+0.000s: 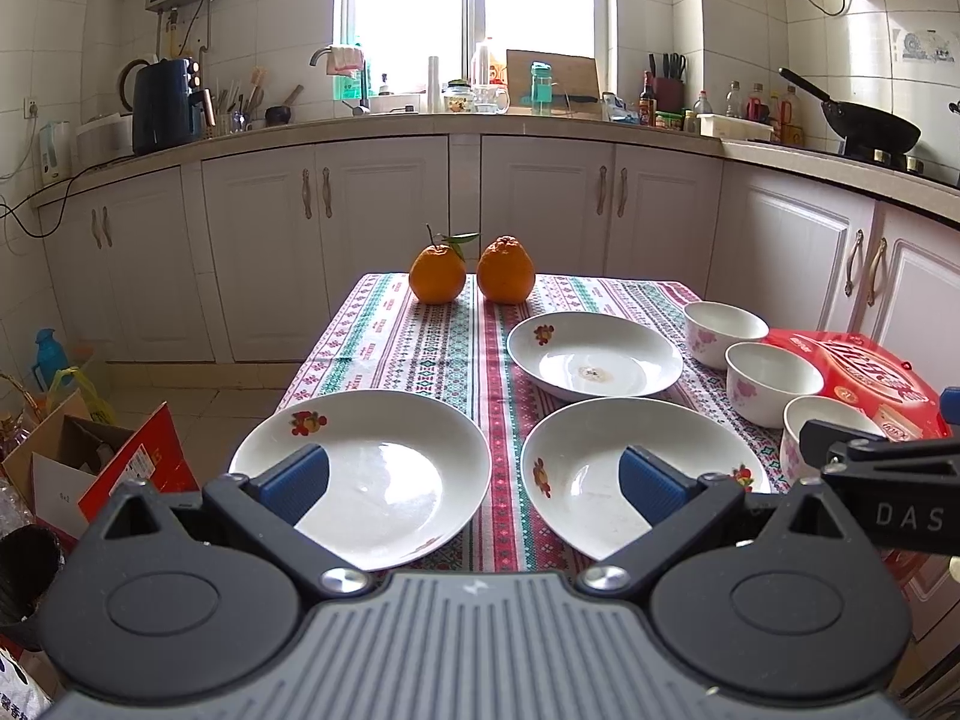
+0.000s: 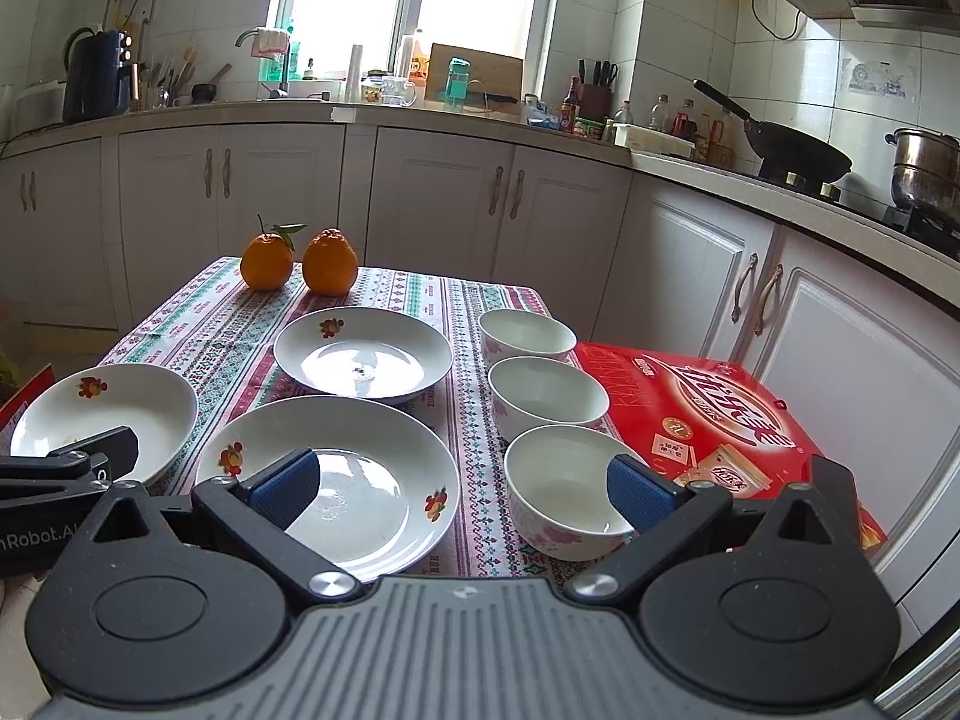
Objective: Organize plates and bowls
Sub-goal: 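Grasp the rim of the white flower plate with the left tool and lift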
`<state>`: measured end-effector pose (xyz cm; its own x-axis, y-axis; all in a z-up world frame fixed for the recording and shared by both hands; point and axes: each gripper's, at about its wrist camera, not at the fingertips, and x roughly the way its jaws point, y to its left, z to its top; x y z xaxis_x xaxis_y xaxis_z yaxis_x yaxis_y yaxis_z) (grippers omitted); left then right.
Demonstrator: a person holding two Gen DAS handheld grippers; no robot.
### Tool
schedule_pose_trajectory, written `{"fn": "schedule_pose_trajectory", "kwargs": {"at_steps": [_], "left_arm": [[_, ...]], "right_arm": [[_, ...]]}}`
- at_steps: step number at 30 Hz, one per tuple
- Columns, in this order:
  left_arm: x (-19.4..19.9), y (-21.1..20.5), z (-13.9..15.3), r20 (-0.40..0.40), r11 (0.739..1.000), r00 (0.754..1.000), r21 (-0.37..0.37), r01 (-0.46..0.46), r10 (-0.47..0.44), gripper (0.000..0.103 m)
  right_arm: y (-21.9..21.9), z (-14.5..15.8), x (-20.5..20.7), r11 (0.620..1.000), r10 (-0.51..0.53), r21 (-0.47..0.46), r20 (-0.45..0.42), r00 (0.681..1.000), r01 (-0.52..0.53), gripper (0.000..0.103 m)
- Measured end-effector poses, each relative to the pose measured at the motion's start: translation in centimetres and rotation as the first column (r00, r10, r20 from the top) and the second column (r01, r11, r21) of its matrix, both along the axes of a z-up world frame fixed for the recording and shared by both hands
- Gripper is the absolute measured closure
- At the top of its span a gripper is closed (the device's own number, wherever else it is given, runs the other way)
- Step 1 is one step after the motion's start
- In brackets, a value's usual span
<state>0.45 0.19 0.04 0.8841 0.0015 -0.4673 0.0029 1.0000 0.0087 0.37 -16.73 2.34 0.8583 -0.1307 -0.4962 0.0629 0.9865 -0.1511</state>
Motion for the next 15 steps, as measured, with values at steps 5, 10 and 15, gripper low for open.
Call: {"fn": "schedule_pose_trajectory", "kwargs": {"at_steps": [5,10,15], "left_arm": [[0.1,0.3,0.1,-0.001,1.0,1.0,0.001,0.01,-0.01,0.001],[0.3,1.0,0.1,-0.001,0.999,0.999,-0.008,0.043,-0.043,0.001],[0.6,2.3,-0.1,-0.007,0.998,0.998,0.029,0.06,-0.06,0.001]], "right_arm": [[0.0,0.1,0.5,1.0,0.017,0.004,-0.01,1.0,-0.017,0.0],[0.0,0.1,1.4,0.999,0.043,0.004,-0.029,0.999,-0.043,0.0],[-0.1,1.0,2.5,0.991,0.131,-0.006,-0.005,0.991,-0.131,0.0]]}}
